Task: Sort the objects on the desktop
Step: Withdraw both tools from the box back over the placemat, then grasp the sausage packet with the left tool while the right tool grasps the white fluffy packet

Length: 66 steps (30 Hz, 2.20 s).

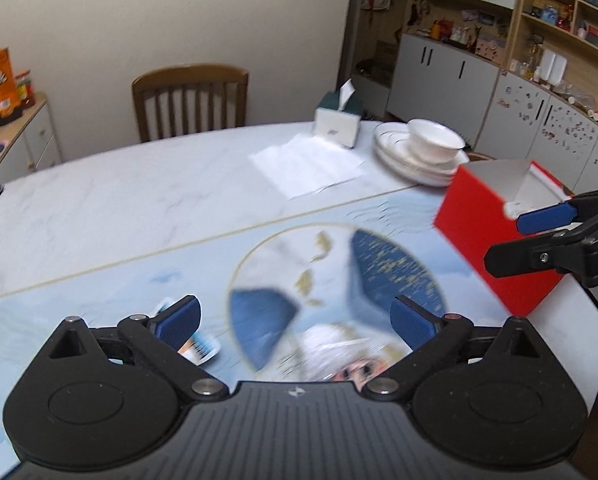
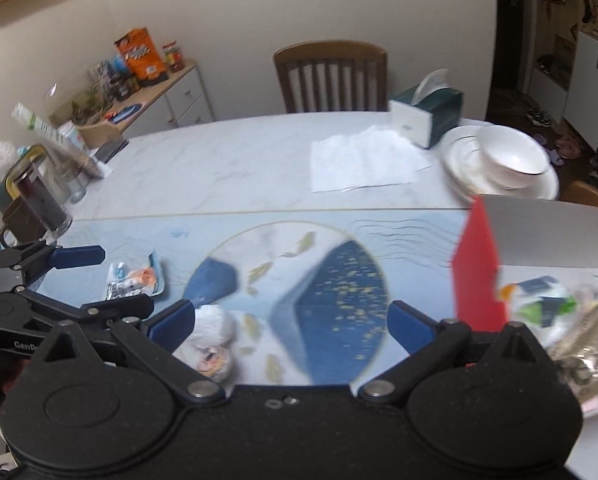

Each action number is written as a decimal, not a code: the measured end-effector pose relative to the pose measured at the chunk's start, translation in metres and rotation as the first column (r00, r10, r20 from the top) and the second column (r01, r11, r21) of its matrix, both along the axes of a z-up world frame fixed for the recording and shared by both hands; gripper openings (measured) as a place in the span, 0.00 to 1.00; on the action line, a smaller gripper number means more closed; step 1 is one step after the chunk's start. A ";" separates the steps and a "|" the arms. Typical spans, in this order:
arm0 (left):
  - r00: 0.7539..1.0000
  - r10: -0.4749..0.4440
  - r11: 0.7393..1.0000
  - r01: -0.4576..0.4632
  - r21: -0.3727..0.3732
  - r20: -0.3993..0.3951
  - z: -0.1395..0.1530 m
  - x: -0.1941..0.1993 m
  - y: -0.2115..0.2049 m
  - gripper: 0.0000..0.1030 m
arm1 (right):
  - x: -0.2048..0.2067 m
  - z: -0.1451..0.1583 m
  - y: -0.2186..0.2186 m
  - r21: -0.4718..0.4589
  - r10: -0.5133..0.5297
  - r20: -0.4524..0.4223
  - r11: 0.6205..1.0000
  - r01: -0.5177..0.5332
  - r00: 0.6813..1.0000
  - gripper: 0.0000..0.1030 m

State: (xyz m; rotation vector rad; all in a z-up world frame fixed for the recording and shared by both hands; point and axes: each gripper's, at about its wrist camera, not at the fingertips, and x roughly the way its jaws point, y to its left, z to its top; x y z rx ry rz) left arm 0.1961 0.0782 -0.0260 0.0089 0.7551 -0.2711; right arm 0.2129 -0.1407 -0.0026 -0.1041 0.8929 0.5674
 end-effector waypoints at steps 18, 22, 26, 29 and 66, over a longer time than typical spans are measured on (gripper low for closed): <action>0.998 -0.056 0.992 0.060 0.113 -0.043 -0.059 0.017 0.079 0.99 | 0.015 -0.062 0.086 -0.098 0.055 -0.104 0.993 -0.065 0.993 0.99; 0.996 -0.082 0.986 0.086 0.143 -0.031 -0.070 0.026 0.084 0.99 | 0.017 -0.073 0.101 -0.118 0.063 -0.129 0.990 -0.078 0.990 0.98; 0.988 -0.149 0.976 0.152 0.154 -0.034 -0.077 0.036 0.084 0.99 | 0.018 -0.081 0.111 -0.135 0.076 -0.152 0.986 -0.097 0.985 0.98; 0.977 -0.207 0.961 0.213 0.173 -0.051 -0.083 0.046 0.080 0.99 | 0.019 -0.086 0.115 -0.146 0.078 -0.168 0.984 -0.103 0.983 0.97; 0.978 -0.189 0.970 0.200 0.140 -0.085 -0.095 0.068 0.076 0.62 | 0.026 -0.111 0.138 -0.278 0.137 -0.180 0.943 -0.184 0.974 0.48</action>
